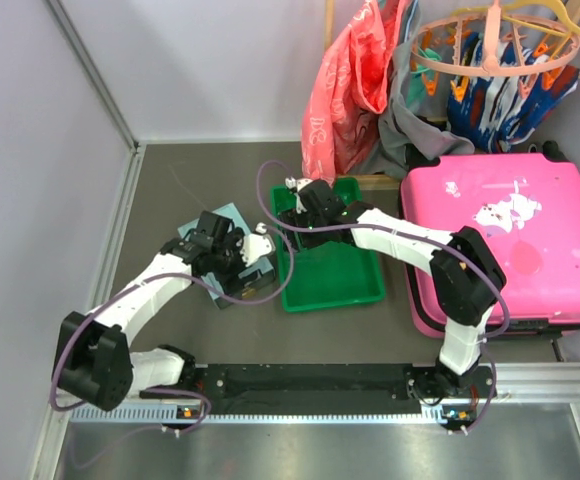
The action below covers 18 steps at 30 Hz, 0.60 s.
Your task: Open, take out, and arrange the luggage
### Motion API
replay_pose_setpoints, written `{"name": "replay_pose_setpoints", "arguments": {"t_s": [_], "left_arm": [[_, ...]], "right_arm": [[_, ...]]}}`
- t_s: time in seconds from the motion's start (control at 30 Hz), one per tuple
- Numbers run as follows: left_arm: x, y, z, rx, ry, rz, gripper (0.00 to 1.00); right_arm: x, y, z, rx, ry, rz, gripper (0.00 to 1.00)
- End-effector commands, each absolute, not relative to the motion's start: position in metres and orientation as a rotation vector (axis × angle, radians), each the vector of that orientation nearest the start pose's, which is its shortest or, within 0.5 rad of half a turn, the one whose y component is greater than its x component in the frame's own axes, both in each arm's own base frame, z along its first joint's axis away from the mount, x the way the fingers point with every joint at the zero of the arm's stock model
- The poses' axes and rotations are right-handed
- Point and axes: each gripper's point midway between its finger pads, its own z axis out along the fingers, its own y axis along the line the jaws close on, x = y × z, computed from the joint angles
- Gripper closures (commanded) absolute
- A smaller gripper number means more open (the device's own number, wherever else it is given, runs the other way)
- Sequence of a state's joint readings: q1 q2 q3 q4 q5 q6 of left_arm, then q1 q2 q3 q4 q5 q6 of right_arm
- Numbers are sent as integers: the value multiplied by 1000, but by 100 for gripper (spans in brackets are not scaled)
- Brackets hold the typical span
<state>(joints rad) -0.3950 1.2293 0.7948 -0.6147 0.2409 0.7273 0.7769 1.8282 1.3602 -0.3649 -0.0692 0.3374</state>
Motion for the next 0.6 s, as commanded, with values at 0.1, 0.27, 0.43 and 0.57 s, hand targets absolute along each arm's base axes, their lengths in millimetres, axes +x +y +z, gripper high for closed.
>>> {"name": "replay_pose_setpoints", "arguments": {"t_s": [0.1,0.27,0.43,0.57], "left_arm": [[267,-72,37,1255,2424,-97,16],[298,-31,33,1063,2491,-82,17],[319,6,33,959,2505,-43,17],[333,27,35,866,2503,-60,17]], "right_arm": [[322,360,110,-585,2377,616,30],[310,378,103,-655,2378,599,30],[289,408,89,-757,2393,637,30],[272,436,75,-823,2423,707,37]]}}
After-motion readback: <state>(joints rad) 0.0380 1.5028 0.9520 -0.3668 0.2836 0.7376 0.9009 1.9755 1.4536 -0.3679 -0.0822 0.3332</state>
